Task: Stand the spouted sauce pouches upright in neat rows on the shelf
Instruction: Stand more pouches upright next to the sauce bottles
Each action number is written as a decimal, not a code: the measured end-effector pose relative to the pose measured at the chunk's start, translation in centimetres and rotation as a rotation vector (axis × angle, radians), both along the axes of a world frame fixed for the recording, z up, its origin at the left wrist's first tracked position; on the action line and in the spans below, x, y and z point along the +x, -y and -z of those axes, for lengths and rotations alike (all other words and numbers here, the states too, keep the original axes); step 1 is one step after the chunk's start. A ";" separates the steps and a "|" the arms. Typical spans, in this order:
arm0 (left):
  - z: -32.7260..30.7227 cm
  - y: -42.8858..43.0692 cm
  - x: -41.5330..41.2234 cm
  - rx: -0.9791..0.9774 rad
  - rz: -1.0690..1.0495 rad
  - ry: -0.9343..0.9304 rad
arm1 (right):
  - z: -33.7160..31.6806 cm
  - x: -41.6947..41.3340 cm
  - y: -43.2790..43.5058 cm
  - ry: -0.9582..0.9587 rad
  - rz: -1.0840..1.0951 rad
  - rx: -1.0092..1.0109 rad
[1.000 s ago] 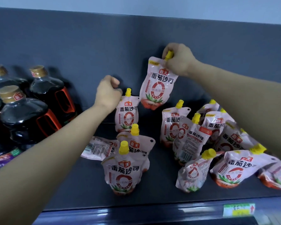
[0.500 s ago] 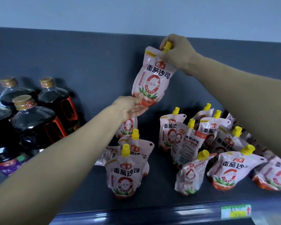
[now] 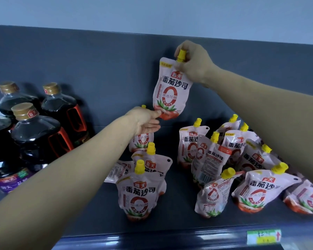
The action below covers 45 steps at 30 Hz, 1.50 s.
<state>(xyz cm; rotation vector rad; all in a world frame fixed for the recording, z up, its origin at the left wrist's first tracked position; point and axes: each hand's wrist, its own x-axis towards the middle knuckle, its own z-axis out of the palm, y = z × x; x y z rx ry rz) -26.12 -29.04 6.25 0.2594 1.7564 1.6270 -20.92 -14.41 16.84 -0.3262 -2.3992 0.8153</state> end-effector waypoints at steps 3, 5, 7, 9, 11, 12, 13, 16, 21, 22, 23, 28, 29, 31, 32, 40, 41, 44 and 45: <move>0.5 0.3 -0.3 -0.028 -0.011 -0.052 | 1.1 -0.3 -0.1 0.074 -0.020 0.147; 1.1 0.7 -0.6 -0.028 -0.008 -0.075 | 2.4 -0.6 -0.5 0.155 -0.018 0.259; 1.6 1.1 -0.7 -0.026 -0.010 -0.097 | 3.9 -0.9 -1.1 0.273 -0.004 0.363; 1.7 1.5 -0.5 -0.038 0.000 -0.112 | 5.5 -1.2 -1.8 0.409 0.011 0.430; 1.8 1.9 -0.4 -0.054 0.013 -0.149 | 6.8 -1.4 -2.4 0.541 0.027 0.455; 2.1 2.0 -0.5 -0.063 0.019 -0.169 | 7.4 -1.4 -2.7 0.603 0.029 0.465; 2.3 2.2 -0.6 -0.075 0.022 -0.188 | 8.0 -1.3 -3.0 0.654 0.024 0.468; 3.2 2.2 -0.9 -0.105 0.028 -0.218 | 9.4 -1.1 -3.9 0.722 -0.001 0.453; 3.7 2.0 -0.9 -0.155 0.034 -0.262 | 9.1 -1.0 -4.4 0.757 -0.028 0.437; 3.9 1.9 -1.0 -0.162 0.035 -0.266 | 8.9 -1.0 -4.4 0.764 -0.036 0.455; 3.9 1.9 -1.0 -0.167 0.038 -0.267 | 8.7 -1.1 -4.3 0.755 -0.036 0.457; 3.9 2.3 -1.0 -0.169 0.017 -0.284 | 7.4 -1.9 -2.8 0.576 -0.034 0.412; 3.9 2.4 -1.0 -0.167 0.011 -0.285 | 7.3 -2.3 -2.2 0.538 -0.051 0.396; 3.8 2.9 -1.1 -0.168 0.005 -0.288 | 7.7 -3.1 -0.8 0.522 -0.113 0.330; 3.8 3.3 -1.1 -0.172 -0.001 -0.294 | 8.2 -3.6 0.0 0.550 -0.147 0.305; 4.2 6.8 -1.4 -0.212 -0.092 -0.290 | 12.1 -6.6 3.3 0.686 -0.118 0.216; 4.3 7.2 -1.4 -0.216 -0.104 -0.289 | 12.2 -6.5 3.6 0.707 -0.107 0.192; 4.6 7.9 -1.3 -0.229 -0.129 -0.277 | 13.4 -6.6 3.9 0.726 -0.119 -0.021; 4.7 8.1 -1.3 -0.238 -0.134 -0.275 | 13.8 -6.7 4.1 0.695 -0.115 -0.100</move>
